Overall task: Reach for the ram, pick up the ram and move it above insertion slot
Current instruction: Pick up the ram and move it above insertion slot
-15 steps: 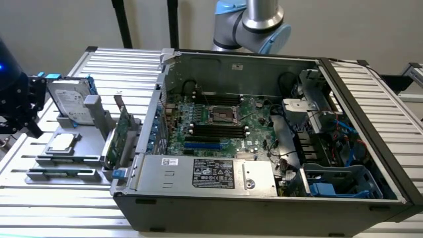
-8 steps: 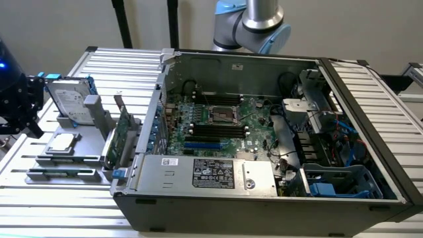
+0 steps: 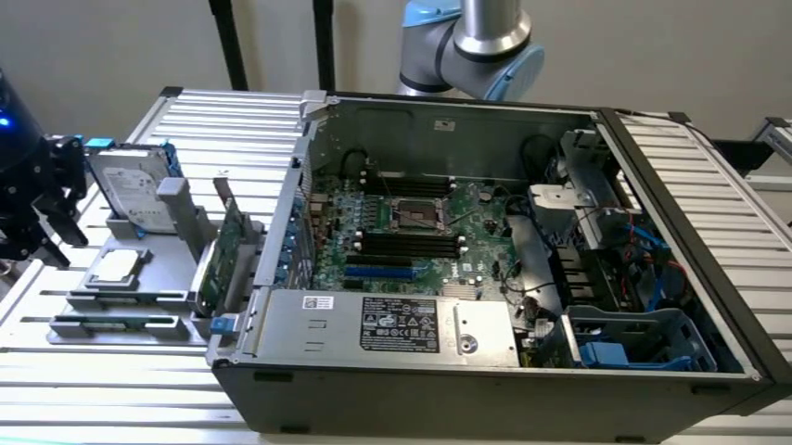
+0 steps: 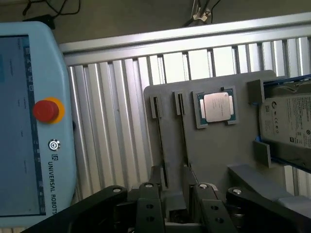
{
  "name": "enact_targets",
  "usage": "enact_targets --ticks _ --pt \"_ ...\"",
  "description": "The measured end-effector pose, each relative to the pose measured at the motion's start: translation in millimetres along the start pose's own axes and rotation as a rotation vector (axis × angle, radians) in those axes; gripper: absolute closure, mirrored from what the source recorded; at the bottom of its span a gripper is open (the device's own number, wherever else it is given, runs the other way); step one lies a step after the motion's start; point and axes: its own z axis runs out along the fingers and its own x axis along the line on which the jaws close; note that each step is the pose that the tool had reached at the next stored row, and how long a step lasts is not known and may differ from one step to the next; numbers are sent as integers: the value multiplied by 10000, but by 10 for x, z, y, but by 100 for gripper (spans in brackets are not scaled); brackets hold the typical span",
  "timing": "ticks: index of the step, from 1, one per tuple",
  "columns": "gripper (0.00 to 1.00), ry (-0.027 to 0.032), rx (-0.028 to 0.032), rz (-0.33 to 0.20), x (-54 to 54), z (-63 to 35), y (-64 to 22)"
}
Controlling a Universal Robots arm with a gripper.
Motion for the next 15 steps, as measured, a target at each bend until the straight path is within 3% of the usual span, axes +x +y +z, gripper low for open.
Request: enact_targets --ticks 1,2,15 --pt "70 -3 3 0 0 11 0" --pt "64 -2 2 0 0 25 0" --pt "64 0 9 -14 1 258 -7"
